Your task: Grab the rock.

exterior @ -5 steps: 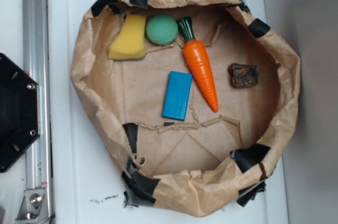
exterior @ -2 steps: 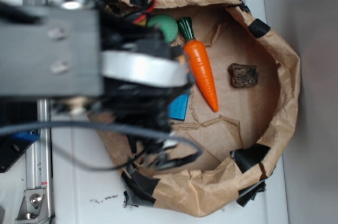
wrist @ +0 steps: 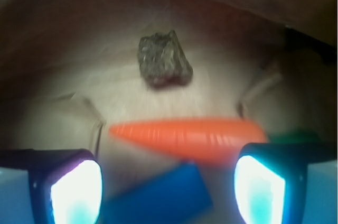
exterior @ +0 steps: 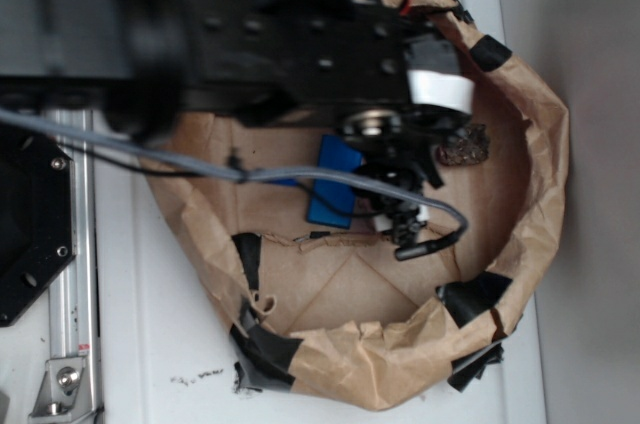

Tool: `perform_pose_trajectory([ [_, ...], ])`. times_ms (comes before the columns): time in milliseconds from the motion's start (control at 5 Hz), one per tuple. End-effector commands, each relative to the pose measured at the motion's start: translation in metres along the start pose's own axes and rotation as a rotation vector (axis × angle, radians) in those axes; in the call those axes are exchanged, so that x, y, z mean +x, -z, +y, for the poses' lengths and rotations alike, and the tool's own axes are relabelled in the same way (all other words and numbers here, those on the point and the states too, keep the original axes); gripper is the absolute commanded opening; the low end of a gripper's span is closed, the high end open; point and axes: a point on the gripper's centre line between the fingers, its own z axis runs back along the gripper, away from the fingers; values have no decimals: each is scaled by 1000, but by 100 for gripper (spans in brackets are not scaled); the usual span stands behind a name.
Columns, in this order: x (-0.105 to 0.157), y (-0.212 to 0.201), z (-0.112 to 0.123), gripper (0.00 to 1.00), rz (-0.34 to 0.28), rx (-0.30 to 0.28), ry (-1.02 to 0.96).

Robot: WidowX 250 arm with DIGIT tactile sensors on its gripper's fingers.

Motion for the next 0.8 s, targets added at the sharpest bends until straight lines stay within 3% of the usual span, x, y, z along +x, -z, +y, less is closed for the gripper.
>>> perform_pose_trajectory([
  [0,38,26,-12,100,-48,28,50],
  [200,51,36,-9,100,-51,69,52],
  [400,64,36,3,100,-67,73,35],
  [600,69,37,1,0,-77,63,42],
])
